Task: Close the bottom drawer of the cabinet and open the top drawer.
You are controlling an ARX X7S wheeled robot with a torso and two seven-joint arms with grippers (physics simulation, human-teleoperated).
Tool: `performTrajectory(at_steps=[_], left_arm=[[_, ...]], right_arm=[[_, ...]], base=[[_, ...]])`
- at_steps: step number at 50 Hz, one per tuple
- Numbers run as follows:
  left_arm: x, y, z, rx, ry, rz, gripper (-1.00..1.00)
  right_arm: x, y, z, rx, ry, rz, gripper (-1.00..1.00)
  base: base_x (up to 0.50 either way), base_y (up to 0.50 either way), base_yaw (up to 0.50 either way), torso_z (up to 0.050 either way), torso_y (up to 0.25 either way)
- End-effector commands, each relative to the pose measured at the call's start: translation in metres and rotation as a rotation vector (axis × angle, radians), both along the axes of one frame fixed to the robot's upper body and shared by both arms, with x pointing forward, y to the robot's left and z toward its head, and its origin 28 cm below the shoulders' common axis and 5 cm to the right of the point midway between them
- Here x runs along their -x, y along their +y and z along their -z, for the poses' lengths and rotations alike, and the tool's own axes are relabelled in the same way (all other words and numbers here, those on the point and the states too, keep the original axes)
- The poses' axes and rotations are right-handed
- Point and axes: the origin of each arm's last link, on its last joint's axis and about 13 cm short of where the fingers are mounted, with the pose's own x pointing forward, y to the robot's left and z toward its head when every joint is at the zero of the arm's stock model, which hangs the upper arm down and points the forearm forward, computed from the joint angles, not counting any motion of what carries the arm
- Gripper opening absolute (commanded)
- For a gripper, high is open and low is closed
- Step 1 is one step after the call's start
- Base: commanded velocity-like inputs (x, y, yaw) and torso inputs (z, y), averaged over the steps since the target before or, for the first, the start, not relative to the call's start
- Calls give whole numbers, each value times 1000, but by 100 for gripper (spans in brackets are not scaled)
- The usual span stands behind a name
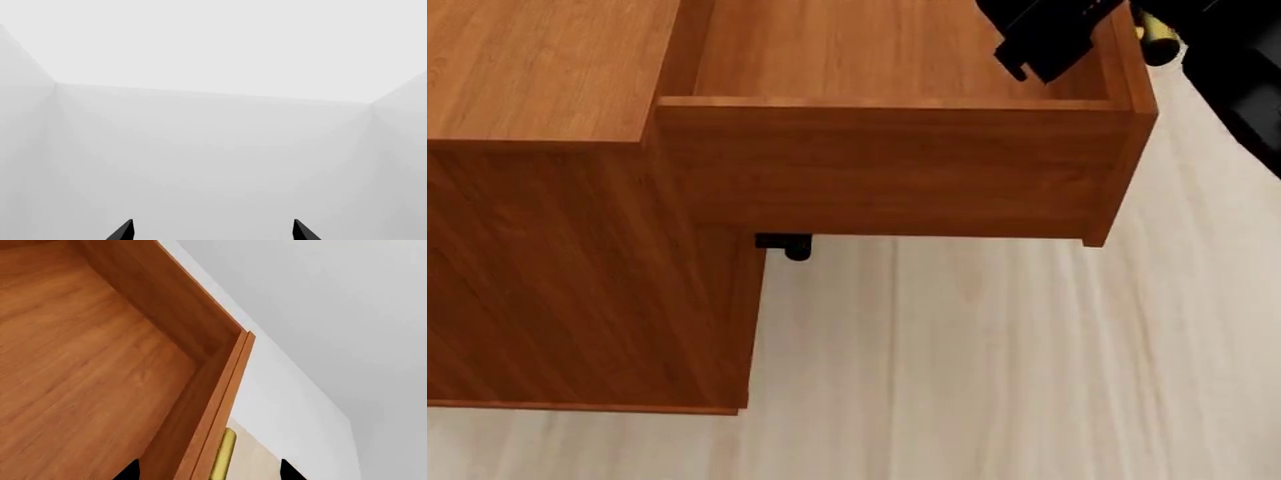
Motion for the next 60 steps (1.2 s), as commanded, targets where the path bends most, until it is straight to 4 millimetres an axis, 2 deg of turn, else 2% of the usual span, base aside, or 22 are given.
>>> performTrajectory(at_steps=[1, 6, 25, 37, 47, 53, 60], left_arm=[[1, 0, -1, 0, -2, 1, 100], [3, 0, -1, 1, -4, 1, 100], [2, 1, -2, 1, -8, -1, 100], [0, 1, -3, 1, -7, 2, 100], [0, 0, -2, 3, -6, 8, 100], [0, -1, -2, 2, -6, 9, 100], [-1, -2, -1, 1, -2, 13, 100]], right_arm=[[13, -33, -27, 20, -145, 210, 100], [19, -35, -40, -4, -184, 215, 100], [26, -35, -56, -42, -245, 205, 100], [52, -51, -62, -103, -299, 235, 100], [75, -64, -54, -177, -338, 260, 100], [93, -73, -45, -299, -386, 276, 100], [109, -83, -31, -360, -412, 305, 100]], base=[[0, -4, -9, 0, 0], [0, -4, -8, 0, 6], [0, -1, -1, 0, 0], [0, 0, 0, 0, 0], [0, 0, 0, 0, 0], [0, 0, 0, 0, 0], [0, 0, 0, 0, 0]])
